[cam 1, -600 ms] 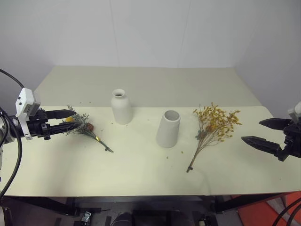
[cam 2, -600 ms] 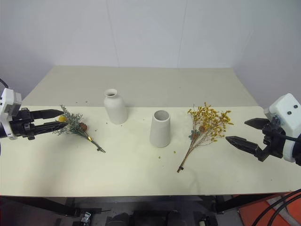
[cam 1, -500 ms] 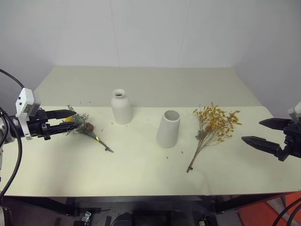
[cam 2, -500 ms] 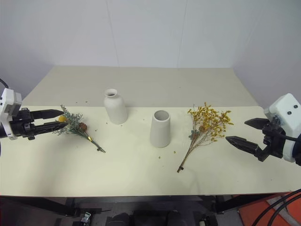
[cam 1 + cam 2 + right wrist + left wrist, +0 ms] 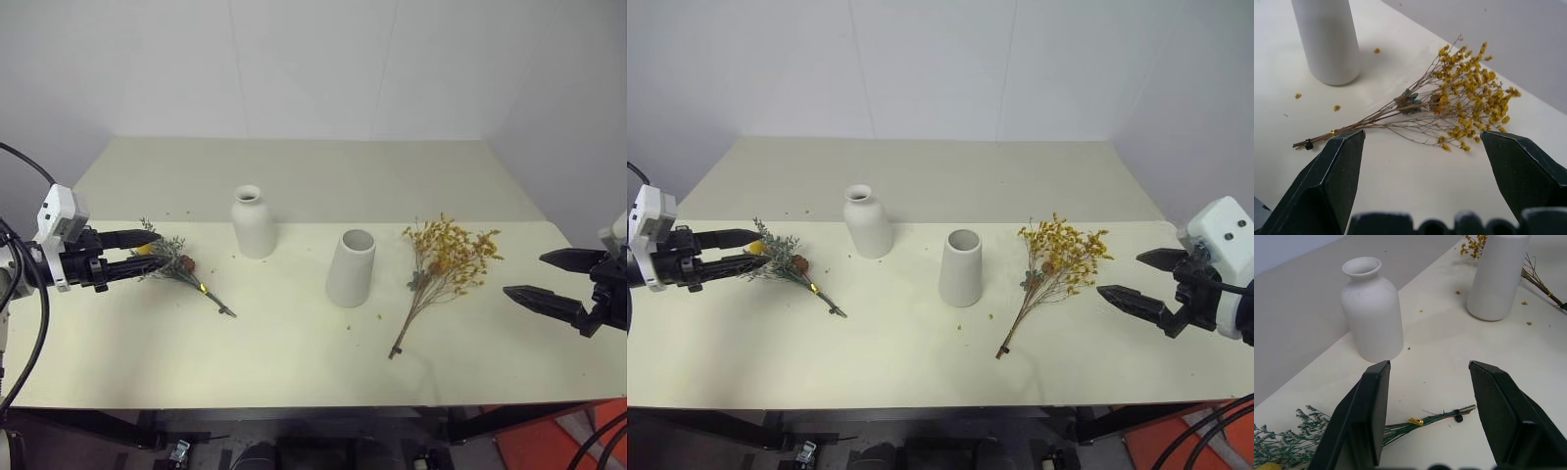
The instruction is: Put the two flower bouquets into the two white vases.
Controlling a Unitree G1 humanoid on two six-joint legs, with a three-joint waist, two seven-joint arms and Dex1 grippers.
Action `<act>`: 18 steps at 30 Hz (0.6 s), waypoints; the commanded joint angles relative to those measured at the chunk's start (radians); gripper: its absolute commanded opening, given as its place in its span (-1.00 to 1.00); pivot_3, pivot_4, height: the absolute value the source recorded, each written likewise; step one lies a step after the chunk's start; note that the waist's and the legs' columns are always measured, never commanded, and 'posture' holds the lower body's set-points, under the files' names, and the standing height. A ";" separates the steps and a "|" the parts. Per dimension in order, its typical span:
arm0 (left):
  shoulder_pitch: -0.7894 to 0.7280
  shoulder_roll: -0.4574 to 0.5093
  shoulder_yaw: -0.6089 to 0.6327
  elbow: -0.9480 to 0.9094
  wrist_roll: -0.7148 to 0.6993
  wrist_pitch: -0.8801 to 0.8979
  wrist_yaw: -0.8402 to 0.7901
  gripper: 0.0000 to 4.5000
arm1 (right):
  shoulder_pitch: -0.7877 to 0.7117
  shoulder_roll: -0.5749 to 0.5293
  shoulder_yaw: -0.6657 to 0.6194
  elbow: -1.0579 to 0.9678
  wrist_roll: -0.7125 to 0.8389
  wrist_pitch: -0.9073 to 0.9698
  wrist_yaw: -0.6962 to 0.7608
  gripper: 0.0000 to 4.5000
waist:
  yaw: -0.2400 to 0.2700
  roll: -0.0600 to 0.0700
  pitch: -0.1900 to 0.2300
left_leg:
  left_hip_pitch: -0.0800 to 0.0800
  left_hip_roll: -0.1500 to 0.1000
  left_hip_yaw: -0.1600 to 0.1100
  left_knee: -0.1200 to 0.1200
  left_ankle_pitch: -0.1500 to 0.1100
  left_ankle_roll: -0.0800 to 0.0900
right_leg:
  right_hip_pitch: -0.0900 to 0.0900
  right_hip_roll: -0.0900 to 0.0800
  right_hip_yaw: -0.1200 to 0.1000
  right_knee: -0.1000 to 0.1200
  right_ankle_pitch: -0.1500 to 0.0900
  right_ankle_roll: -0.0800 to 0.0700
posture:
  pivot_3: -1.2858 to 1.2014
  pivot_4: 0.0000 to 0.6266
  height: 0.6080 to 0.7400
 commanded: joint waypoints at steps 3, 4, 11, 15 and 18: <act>-0.041 -0.002 -0.003 -0.034 -0.014 -0.008 -0.012 0.24 | -0.154 -0.031 0.035 -0.002 0.104 0.215 -0.117 0.97 | -0.003 0.000 0.000 | 0.000 0.000 0.000 0.000 0.000 0.000 | 0.000 0.000 0.000 0.000 0.000 0.000 | 0.03 -0.52 1.00; -0.044 -0.006 -0.004 -0.046 -0.021 -0.008 -0.016 0.24 | -0.197 -0.024 0.052 -0.001 0.128 0.260 -0.142 0.97 | -0.003 0.000 0.000 | 0.001 0.000 0.000 0.000 0.000 0.000 | 0.000 0.000 0.000 0.001 0.000 0.000 | 0.03 -0.52 1.00; -0.071 -0.068 -0.097 -0.207 -0.054 0.025 -0.054 0.24 | -0.434 0.194 0.174 0.030 0.259 0.513 -0.484 0.97 | 0.000 -0.001 -0.001 | 0.000 0.000 0.000 0.000 0.000 0.000 | 0.000 0.000 0.000 0.000 0.002 -0.004 | 0.03 -0.52 1.00; -0.129 -0.120 -0.182 -0.222 -0.055 0.022 -0.101 0.24 | -0.461 0.323 0.184 0.099 0.428 0.513 -0.788 0.97 | 0.004 -0.002 -0.001 | -0.001 -0.002 0.000 0.001 0.000 0.000 | 0.000 -0.001 0.000 0.001 0.004 -0.006 | 0.03 -0.52 1.00; -0.203 -0.154 -0.258 -0.185 -0.018 -0.019 -0.165 0.24 | -0.457 0.460 0.172 0.126 0.542 0.513 -1.067 0.97 | 0.001 -0.003 -0.002 | -0.002 -0.002 -0.001 0.001 0.000 0.000 | 0.000 -0.001 0.000 0.000 0.004 -0.006 | 0.03 -0.52 1.00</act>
